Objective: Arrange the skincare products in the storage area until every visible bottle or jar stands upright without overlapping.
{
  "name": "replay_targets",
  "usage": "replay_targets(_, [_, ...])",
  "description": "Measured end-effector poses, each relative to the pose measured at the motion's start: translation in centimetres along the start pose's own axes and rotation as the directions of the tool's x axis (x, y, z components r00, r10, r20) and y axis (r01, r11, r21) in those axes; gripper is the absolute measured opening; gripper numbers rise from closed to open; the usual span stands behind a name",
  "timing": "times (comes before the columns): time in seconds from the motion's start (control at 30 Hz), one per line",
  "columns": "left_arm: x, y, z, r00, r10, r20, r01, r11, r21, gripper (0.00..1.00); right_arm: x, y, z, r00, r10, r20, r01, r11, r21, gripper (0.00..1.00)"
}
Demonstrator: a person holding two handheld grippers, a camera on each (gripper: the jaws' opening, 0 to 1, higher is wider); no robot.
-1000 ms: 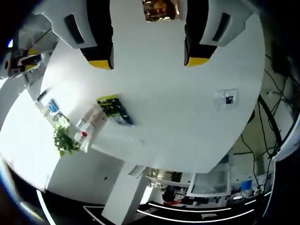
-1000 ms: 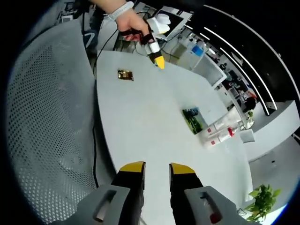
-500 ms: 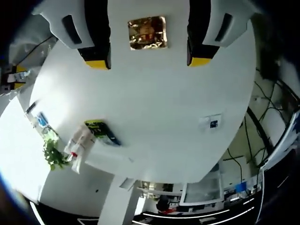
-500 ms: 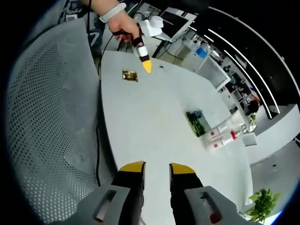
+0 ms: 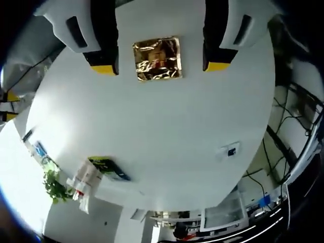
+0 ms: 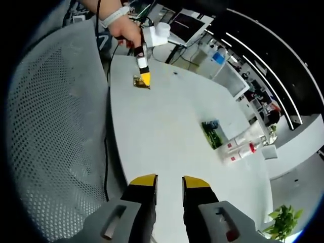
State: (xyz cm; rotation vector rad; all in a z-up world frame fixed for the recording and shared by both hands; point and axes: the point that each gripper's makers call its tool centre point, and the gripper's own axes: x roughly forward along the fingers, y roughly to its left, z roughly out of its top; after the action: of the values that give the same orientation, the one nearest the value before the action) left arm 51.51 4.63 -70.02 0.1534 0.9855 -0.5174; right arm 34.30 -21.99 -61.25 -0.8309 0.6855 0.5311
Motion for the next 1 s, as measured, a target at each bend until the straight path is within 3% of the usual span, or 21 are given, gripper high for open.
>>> replay_targets(0.33, [1.2, 0.8, -1.8, 0.998, 0.010, -0.056, -0.009, 1.000, 0.019, 0.60, 0.0, 0.1, 0.1, 1.000, 0.004, 0.005, -0.004, 1.000, -0.004, 0.12])
replay_targets(0.63, [1.4, 1.8, -2.1, 0.996, 0.052, -0.070, -0.046, 0.996, 0.078, 0.50, 0.0, 0.2, 0.1, 1.000, 0.007, 0.006, -0.007, 1.000, -0.005, 0.12])
replay_targets(0.87, [1.4, 1.3, -2.2, 0.997, 0.054, -0.062, -0.047, 0.994, 0.103, 0.47, 0.0, 0.2, 0.1, 1.000, 0.009, 0.004, -0.009, 1.000, -0.006, 0.12])
replay_targets(1.0, [1.6, 0.6, -2.1, 0.997, 0.044, -0.068, -0.034, 0.990, 0.134, 0.36, 0.0, 0.2, 0.1, 1.000, 0.011, 0.002, -0.011, 1.000, -0.006, 0.12])
